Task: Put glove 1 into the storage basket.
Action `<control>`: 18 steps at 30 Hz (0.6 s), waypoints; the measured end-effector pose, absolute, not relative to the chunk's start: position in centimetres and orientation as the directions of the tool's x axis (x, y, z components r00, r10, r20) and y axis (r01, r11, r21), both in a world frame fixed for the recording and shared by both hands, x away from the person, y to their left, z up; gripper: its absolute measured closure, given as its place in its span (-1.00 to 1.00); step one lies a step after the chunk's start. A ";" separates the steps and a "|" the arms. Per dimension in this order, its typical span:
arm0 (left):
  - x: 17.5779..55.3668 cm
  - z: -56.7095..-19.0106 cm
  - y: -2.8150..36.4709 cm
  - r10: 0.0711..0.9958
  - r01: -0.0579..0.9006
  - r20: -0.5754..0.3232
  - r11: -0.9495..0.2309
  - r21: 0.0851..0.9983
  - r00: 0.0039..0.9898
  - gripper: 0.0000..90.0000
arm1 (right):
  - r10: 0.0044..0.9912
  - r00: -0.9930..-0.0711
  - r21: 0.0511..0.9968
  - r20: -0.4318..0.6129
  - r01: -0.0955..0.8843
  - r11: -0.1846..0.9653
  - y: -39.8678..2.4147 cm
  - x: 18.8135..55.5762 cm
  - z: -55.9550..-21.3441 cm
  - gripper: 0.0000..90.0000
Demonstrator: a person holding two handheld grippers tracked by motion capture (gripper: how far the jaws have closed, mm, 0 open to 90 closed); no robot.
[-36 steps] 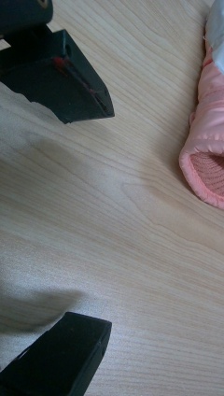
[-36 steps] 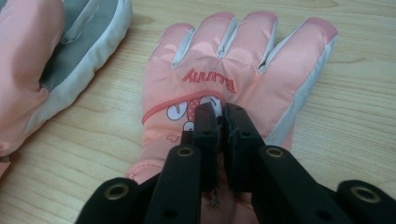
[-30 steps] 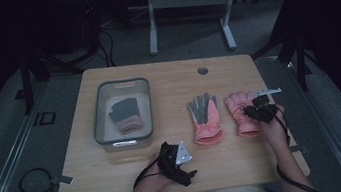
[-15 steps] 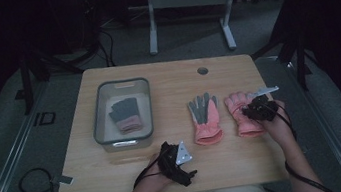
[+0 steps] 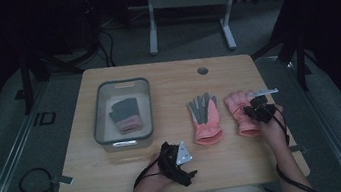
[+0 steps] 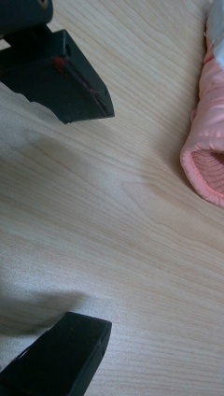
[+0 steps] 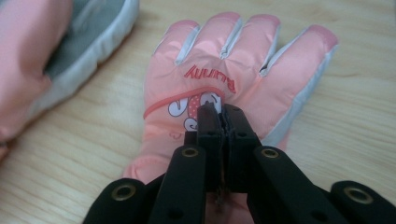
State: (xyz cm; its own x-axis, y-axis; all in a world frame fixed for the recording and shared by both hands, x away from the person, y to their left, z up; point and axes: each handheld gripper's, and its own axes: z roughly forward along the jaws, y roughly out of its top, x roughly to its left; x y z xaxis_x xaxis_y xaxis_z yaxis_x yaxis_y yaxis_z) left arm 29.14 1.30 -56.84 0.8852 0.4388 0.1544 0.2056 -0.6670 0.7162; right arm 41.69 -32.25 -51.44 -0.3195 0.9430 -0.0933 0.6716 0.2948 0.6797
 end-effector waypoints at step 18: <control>29.1 -56.9 1.3 0.437 0.203 0.155 -0.667 0.717 0.886 -0.98 | 0.957 -0.274 0.811 -0.098 0.536 0.237 -25.6 38.4 -41.5 0.94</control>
State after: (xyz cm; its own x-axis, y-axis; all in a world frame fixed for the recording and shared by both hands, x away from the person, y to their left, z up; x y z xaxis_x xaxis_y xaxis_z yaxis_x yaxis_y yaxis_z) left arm 29.14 1.30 -56.86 0.8862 0.4366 0.1548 0.2032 -0.6667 0.7171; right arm 38.43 -25.59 -41.51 -0.2741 0.9567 -0.0981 0.5357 0.2367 0.8106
